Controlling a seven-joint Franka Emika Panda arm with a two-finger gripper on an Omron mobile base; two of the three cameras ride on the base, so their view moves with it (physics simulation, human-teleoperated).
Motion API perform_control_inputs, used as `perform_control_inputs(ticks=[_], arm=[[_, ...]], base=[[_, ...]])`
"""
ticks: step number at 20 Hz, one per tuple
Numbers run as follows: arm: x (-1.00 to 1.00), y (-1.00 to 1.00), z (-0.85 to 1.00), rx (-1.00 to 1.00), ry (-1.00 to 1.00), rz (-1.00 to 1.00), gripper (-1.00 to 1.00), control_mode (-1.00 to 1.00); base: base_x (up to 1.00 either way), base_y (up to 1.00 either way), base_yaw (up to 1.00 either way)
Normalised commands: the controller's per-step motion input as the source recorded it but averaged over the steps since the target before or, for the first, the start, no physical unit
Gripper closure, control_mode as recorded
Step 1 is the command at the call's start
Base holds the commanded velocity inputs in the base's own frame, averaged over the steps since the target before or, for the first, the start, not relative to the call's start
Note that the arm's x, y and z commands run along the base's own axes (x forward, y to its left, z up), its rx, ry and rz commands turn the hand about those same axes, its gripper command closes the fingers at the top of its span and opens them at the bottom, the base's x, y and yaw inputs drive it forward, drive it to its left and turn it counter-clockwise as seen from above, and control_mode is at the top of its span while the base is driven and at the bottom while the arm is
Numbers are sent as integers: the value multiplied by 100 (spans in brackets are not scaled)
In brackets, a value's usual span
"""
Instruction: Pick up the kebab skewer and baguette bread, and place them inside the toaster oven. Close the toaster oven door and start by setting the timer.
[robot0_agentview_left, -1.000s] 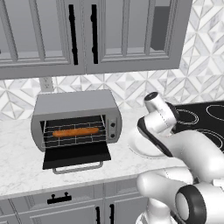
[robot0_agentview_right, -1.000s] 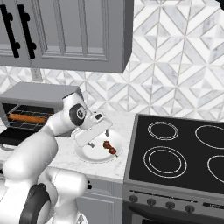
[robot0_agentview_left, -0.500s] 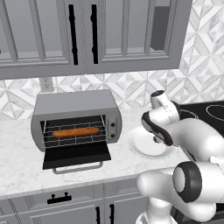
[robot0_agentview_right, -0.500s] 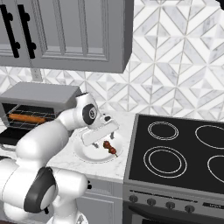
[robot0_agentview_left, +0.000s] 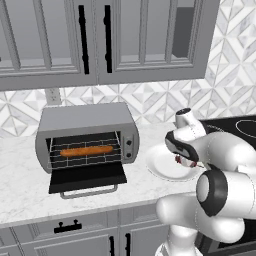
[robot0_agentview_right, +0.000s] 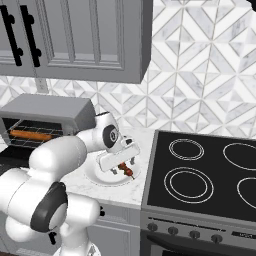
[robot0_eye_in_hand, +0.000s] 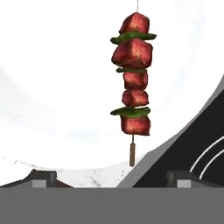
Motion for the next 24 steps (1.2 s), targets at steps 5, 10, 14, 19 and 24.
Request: perform_control_inputs(ticks=[5,10,14,19,24], arm=[[5,-5,-20,0,0,6,-100,-100],[7,-5,-24,0,2,5,-100,-100],[16,0,-16,0,1,5,-100,-100],[11,-4,-15,0,2,4,-100,-100],[21,-15,-18,0,3,3,-100,-100]], base=[[0,0,0],[0,0,0],[0,0,0],[0,0,0],[0,0,0]])
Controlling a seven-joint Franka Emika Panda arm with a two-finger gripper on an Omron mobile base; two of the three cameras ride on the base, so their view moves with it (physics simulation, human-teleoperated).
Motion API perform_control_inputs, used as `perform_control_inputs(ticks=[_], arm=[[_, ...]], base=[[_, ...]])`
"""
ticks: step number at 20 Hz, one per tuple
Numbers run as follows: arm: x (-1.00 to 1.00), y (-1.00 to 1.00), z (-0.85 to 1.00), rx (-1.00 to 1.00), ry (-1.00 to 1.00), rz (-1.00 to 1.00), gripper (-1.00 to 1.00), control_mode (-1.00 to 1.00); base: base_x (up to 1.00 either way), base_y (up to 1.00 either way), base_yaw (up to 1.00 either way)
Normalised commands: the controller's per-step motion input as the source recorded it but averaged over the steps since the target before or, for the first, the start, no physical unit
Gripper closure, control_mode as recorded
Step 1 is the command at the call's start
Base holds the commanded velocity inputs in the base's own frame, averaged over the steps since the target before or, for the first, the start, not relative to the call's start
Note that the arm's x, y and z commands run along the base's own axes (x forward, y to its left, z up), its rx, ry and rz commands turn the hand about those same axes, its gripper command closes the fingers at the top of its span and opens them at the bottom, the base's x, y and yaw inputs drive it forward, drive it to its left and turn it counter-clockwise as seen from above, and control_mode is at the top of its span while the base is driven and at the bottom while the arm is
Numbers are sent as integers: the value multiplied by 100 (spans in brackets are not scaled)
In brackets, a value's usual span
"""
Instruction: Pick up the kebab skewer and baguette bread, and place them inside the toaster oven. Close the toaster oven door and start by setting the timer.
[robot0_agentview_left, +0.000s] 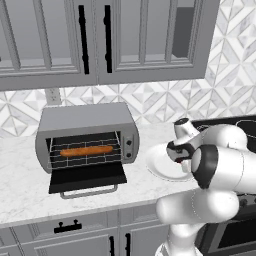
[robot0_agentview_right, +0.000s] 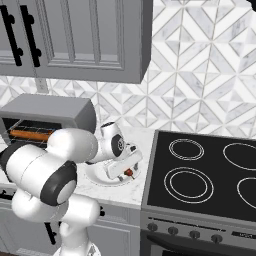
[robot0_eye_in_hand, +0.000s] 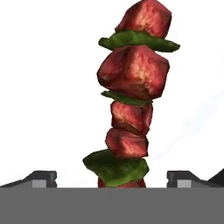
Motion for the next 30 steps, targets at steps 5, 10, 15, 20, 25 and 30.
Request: perform_control_inputs(ticks=[5,10,15,20,25,30], arm=[[27,-9,-6,0,0,3,-100,-100],[9,0,-5,0,0,2,100,-100],[0,0,-4,0,1,0,100,-100],[-9,0,0,0,1,0,100,-100],[-35,51,79,6,7,0,100,-100],[-49,90,74,9,13,-3,100,-100]], base=[[0,0,0],[0,0,0],[0,0,0],[0,0,0],[0,0,0],[0,0,0]])
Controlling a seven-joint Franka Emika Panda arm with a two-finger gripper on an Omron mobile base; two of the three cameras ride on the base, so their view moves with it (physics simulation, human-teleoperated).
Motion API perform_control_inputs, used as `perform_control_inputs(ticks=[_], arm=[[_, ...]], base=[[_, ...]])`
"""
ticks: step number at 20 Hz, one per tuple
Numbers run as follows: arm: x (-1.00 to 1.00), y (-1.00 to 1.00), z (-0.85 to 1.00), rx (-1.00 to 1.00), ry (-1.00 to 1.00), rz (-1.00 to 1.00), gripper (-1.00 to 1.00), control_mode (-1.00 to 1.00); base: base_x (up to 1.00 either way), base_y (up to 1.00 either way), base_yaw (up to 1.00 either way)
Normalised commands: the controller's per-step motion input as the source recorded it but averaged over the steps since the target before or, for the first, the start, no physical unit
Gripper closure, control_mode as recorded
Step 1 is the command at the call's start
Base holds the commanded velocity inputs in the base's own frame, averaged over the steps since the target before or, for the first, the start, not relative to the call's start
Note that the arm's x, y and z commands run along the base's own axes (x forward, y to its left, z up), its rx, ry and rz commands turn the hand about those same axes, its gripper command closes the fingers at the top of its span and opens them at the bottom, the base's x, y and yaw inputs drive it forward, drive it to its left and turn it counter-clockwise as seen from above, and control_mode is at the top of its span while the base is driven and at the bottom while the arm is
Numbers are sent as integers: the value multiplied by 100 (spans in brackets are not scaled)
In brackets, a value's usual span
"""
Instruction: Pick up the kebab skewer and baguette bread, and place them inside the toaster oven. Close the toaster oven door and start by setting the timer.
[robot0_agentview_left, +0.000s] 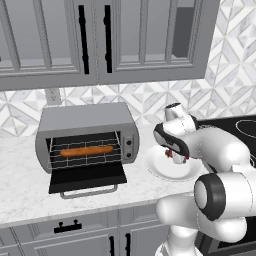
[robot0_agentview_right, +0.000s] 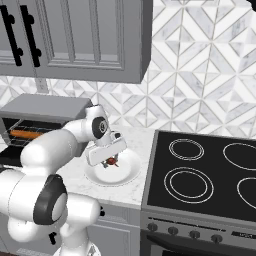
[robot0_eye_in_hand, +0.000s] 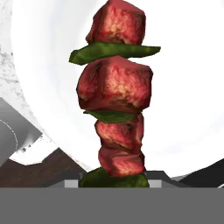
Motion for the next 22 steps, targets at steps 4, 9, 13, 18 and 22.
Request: perform_control_inputs(ticks=[4,9,13,18,22], arm=[[-34,100,56,9,13,-12,100,-100],[-29,100,46,9,11,-17,100,-100],[-39,100,18,9,11,-26,100,-100],[-15,100,0,7,2,-33,100,-100],[0,100,3,4,0,-31,100,-100]], base=[[0,0,0],[0,0,0],[0,0,0],[0,0,0],[0,0,0]])
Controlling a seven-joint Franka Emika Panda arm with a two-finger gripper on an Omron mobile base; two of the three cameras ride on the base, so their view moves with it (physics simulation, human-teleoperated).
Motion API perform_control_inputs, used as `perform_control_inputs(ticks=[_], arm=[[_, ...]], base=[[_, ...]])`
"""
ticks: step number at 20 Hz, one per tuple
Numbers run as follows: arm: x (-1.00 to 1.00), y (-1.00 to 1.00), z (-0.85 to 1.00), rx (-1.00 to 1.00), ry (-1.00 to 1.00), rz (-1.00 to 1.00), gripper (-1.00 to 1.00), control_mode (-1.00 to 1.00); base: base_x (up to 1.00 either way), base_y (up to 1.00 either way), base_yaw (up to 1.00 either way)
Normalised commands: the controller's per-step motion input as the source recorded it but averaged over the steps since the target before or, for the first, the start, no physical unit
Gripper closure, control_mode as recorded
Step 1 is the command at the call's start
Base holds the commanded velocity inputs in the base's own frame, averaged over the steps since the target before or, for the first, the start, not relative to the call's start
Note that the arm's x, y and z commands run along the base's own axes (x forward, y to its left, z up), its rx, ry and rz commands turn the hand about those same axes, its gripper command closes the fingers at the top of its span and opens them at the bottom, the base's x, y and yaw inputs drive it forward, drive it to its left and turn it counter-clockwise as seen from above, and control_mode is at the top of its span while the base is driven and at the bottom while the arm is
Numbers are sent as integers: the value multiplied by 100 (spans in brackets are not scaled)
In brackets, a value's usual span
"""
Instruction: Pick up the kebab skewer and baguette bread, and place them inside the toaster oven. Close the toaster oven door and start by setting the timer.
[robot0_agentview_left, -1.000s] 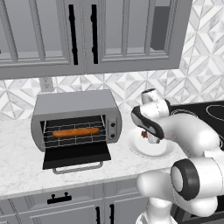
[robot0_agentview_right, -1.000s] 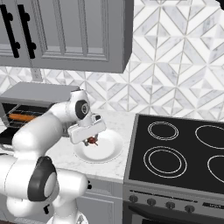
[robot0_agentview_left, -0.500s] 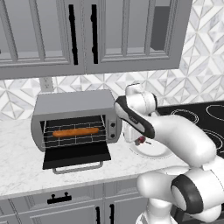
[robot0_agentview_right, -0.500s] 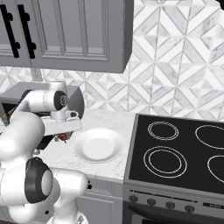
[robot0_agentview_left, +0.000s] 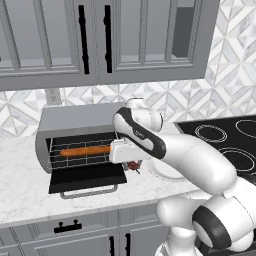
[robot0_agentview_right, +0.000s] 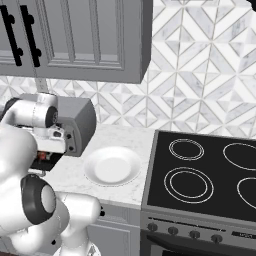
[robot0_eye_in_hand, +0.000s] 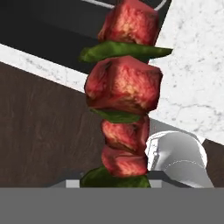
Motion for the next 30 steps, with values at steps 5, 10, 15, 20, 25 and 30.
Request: perform_control_inputs(ticks=[5,10,15,20,25,30], arm=[[0,100,13,0,-1,-29,100,-100],[11,89,15,0,-4,-43,100,-100],[38,66,8,0,-13,-51,100,-100],[48,24,0,-10,-10,-45,100,-100],[40,1,2,-8,0,-28,100,-100],[6,0,-1,-1,0,-15,100,-100]], base=[[0,0,0],[0,0,0],[0,0,0],[0,0,0],[0,0,0],[0,0,0]])
